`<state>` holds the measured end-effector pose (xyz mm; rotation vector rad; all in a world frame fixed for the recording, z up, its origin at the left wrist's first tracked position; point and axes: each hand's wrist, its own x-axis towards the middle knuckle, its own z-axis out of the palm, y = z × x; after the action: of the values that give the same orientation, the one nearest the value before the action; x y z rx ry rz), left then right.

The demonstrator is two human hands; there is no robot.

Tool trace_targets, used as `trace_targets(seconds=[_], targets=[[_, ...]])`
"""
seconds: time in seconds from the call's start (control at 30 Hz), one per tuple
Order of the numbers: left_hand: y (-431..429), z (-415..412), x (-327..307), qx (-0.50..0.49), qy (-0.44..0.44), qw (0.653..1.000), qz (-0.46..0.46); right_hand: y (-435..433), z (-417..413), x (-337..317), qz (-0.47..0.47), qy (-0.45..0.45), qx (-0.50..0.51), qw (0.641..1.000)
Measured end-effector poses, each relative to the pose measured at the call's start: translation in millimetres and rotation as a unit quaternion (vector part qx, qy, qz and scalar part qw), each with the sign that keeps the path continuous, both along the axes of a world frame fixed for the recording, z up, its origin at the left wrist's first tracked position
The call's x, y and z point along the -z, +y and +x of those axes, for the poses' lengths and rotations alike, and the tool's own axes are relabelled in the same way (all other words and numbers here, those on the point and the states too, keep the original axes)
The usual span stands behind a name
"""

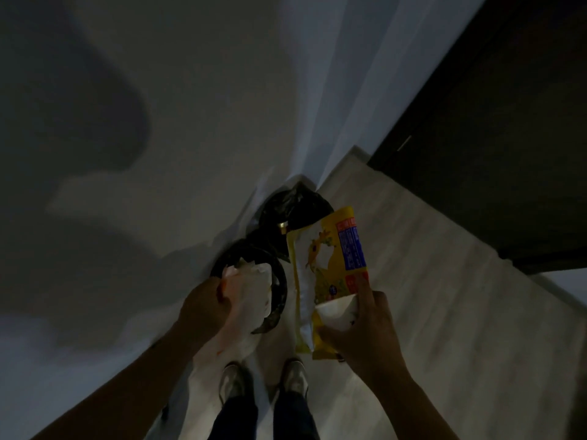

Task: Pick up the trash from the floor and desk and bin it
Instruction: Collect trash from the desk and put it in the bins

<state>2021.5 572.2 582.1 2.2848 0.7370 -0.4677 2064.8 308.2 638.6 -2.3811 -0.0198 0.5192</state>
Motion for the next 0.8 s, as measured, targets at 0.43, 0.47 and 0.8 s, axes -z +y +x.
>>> trace_targets(seconds=[0.43, 0.47, 0.8], targets=[[-18, 44, 182, -0.082, 0.105, 0.991, -0.032, -12, 25, 141, 0.006, 0.056, 0.007, 0.998], [-18, 45, 193, -0.09, 0.108, 0.989, -0.041, -11, 25, 150, 0.004, 0.057, 0.007, 0.998], [-3, 21, 247, -0.039, 0.122, 0.991, 0.033, 30, 23, 218, 0.026, 0.092, -0.064, 0.993]])
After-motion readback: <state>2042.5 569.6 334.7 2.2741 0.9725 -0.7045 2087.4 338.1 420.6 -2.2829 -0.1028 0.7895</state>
